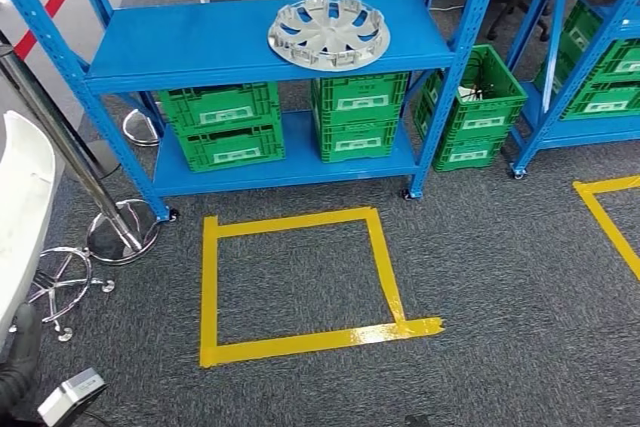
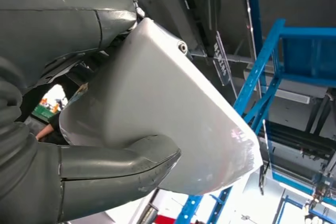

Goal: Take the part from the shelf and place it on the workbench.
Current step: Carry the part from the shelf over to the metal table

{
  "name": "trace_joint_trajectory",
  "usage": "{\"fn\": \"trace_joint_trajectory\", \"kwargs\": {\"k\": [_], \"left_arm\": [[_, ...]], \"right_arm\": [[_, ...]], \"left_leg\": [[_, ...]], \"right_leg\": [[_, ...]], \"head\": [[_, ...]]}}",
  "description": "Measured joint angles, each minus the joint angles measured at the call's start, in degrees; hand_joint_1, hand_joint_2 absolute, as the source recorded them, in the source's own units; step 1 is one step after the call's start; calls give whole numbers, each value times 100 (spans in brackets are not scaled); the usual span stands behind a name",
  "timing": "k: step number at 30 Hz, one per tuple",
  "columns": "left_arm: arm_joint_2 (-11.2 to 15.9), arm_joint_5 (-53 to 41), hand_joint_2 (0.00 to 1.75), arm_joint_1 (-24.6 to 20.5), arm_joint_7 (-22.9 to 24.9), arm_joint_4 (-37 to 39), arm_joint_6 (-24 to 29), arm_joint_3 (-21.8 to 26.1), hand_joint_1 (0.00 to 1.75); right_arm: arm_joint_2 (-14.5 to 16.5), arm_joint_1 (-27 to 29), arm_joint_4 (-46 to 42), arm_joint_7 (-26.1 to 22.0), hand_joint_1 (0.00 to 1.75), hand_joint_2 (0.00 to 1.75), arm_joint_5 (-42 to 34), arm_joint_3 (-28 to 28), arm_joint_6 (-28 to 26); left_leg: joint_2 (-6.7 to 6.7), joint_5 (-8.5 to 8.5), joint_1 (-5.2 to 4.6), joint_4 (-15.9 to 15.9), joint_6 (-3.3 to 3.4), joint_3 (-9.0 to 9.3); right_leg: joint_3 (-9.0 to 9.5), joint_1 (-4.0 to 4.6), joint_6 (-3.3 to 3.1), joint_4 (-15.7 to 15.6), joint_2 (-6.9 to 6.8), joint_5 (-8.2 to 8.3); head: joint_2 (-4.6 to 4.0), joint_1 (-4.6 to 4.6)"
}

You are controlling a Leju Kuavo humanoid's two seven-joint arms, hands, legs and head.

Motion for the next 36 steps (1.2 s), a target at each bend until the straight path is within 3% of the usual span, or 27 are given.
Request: {"fn": "trace_joint_trajectory", "kwargs": {"k": [1,2,3,4,5,6,7,9,11,13,15,17,18,19,20,23,25,27,29,32,33,34,35,36], "left_arm": [[0,8,175,-7,-9,10,0,-10,175],[1,17,175,-14,-12,21,0,-21,175],[1,30,175,-22,-11,35,0,-34,175],[1,44,175,-30,-5,48,0,-48,175],[2,57,175,-39,6,64,0,-63,175],[2,72,175,-46,20,80,0,-78,175],[5,85,175,-52,37,92,0,-91,175],[20,116,175,-68,64,112,1,-114,175],[49,140,175,-87,102,128,1,-158,175],[81,143,175,-89,157,152,1,-219,175],[111,129,175,-82,201,176,0,-257,175],[132,122,175,-83,214,196,-1,-283,175],[138,125,175,-85,214,207,-1,-300,175],[143,130,175,-85,215,217,-1,-320,175],[146,134,175,-86,219,227,-2,-338,175],[165,177,175,-90,237,241,-1,-374,175],[175,232,175,-90,233,246,0,-384,175],[178,273,175,-89,228,252,0,-391,175],[178,300,175,-95,232,255,0,-400,175],[179,343,175,-101,270,263,0,-415,175],[180,356,175,-101,298,268,0,-426,175],[182,371,175,-103,326,274,0,-443,175],[186,382,175,-105,357,281,0,-463,175],[189,393,175,-111,386,288,0,-484,175]], "right_arm": [[-1,0,-1,-1,0,175,-10,-1,-3],[-2,-1,-2,-1,0,175,-23,-2,-7],[-3,1,-3,1,0,175,-34,-3,-11],[-4,4,-4,2,0,175,-45,-3,-16],[-4,7,-5,4,0,175,-56,-3,-20],[-4,9,-5,7,0,175,-64,-3,-26],[-3,5,-6,9,0,175,-71,-3,-31],[-2,0,-7,0,0,175,-75,-3,-36],[-2,17,-8,-28,0,175,-76,-3,-26],[-4,46,-8,-57,0,175,-84,-4,-9],[-7,66,-10,-81,0,175,-96,-5,2],[-8,84,-12,-92,0,175,-104,-7,3],[-8,95,-13,-93,0,175,-105,-7,4],[-8,103,-13,-93,0,175,-105,-8,5],[-8,109,-13,-93,0,175,-105,-8,5],[-8,107,-13,-93,0,175,-107,-10,6],[-8,106,-13,-94,0,175,-114,-18,6],[-9,106,-13,-95,0,175,-120,-33,6],[-10,105,-14,-98,0,175,-125,-49,6],[-14,103,-17,-80,0,175,-146,-82,4],[-17,105,-20,-52,0,175,-159,-95,4],[-21,109,-24,-16,0,175,-172,-107,5],[-24,113,-27,25,0,175,-179,-117,8],[-25,116,-29,68,0,175,-182,-128,13]], "left_leg": [[2,75,-1,14,16,-102],[7,151,-2,40,14,-215],[11,226,-3,72,8,-336],[14,296,-2,110,-2,-463],[16,365,1,154,-17,-594],[17,428,5,199,-36,-710],[16,485,0,246,-60,-808],[13,588,-16,316,-114,-919],[13,685,-19,314,-169,-941],[5,622,4,349,-235,-971],[-7,142,30,742,-306,-1087],[-12,-413,48,1499,-355,-1238],[-14,-523,55,1814,-367,-1265],[-15,-512,60,1961,-370,-1215],[-16,-407,64,1867,-365,-1059],[-26,-103,61,702,-304,-247],[-34,-111,41,255,-260,-12],[-31,-94,34,194,-200,-39],[-18,-35,48,161,-109,-85],[0,61,39,153,-24,-201],[3,90,29,155,-15,-242],[4,117,19,158,-13,-277],[2,139,11,162,-15,-303],[0,156,3,169,-22,-320]], "right_leg": [[-70,-5,21,345,3,-298],[-121,-9,41,708,2,-487],[-116,-12,56,990,2,-530],[-45,-16,65,1115,2,-434],[122,-20,69,1047,0,-251],[383,-27,72,777,0,-80],[707,-33,75,355,2,-40],[1244,-30,18,-454,13,-196],[1365,-10,-87,-737,12,-306],[1266,-14,-187,-718,-20,-220],[1144,-25,-268,-719,-48,-92],[1002,-21,-290,-712,-58,29],[940,-20,-285,-703,-60,82],[885,-20,-276,-692,-62,130],[838,-20,-264,-676,-63,173],[724,-13,-214,-615,-56,254],[660,-1,-151,-588,-54,299],[609,-4,-75,-576,-53,332],[491,-11,-16,-403,-37,189],[35,-14,32,626,-13,-396],[-87,-14,37,949,-12,-520],[-113,-14,35,1084,-11,-540],[-20,-13,25,983,-11,-451],[190,-12,4,654,-11,-281]], "head": [[0,23],[1,37],[0,44],[0,49],[0,52],[0,54],[1,57],[1,59],[1,51],[0,39],[-2,17],[-1,-8],[-1,-14],[0,-16],[0,-16],[-1,-17],[-1,-16],[0,-15],[-1,1],[0,43],[0,48],[0,48],[0,49],[0,49]]}}
